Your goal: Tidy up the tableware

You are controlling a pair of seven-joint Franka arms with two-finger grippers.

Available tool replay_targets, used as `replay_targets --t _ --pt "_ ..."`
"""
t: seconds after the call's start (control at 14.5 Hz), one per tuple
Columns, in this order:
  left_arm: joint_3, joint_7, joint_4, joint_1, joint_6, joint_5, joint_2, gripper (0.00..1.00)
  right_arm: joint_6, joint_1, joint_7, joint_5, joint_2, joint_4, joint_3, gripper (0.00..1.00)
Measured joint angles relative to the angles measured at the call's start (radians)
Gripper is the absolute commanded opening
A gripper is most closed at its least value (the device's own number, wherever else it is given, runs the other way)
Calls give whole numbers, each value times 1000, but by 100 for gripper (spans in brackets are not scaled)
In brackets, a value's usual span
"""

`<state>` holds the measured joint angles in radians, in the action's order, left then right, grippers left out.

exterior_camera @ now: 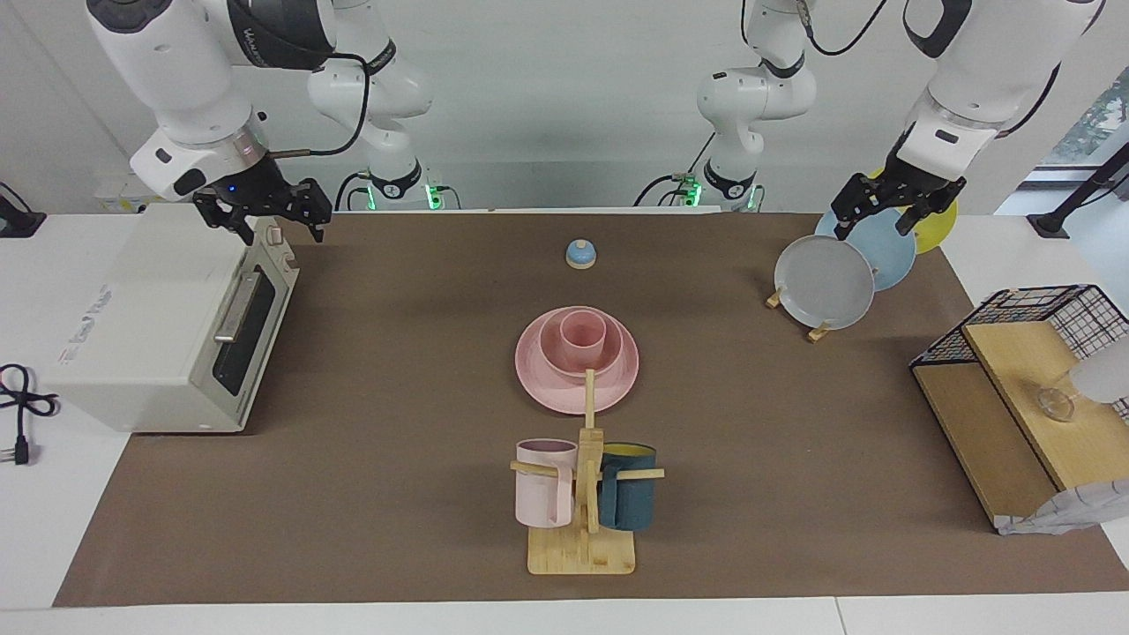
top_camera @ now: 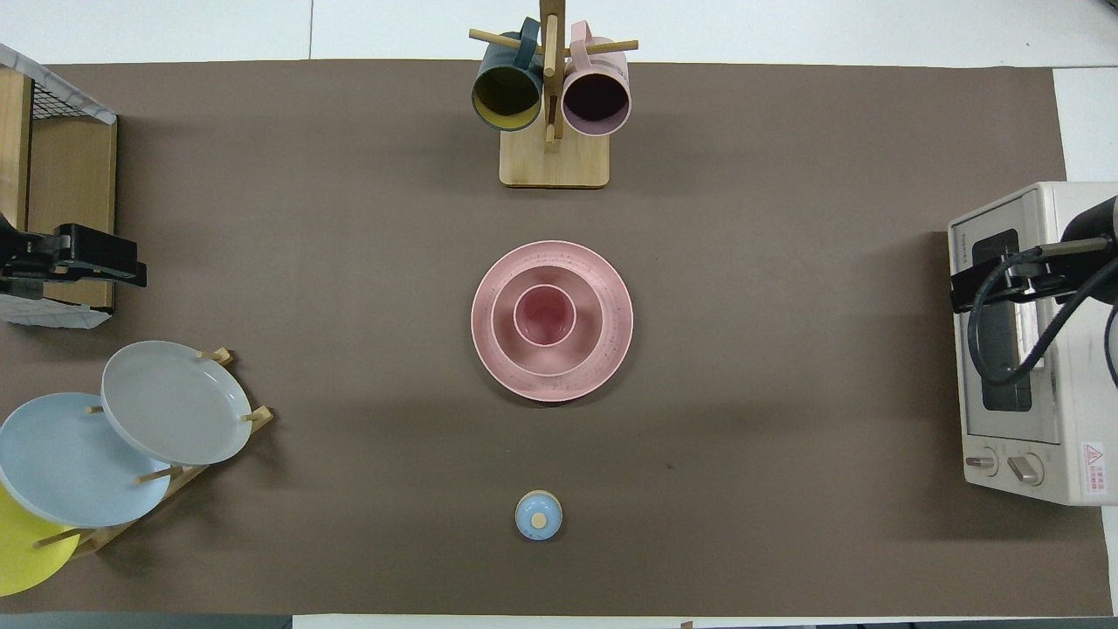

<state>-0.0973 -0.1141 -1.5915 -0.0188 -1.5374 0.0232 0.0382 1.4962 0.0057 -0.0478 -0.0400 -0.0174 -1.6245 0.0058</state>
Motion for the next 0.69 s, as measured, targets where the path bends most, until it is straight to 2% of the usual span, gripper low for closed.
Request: replay_targets --t 0.69 --pt "3 3 0 -30 -2 0 0 100 0 0 0 0 0 0 0 100"
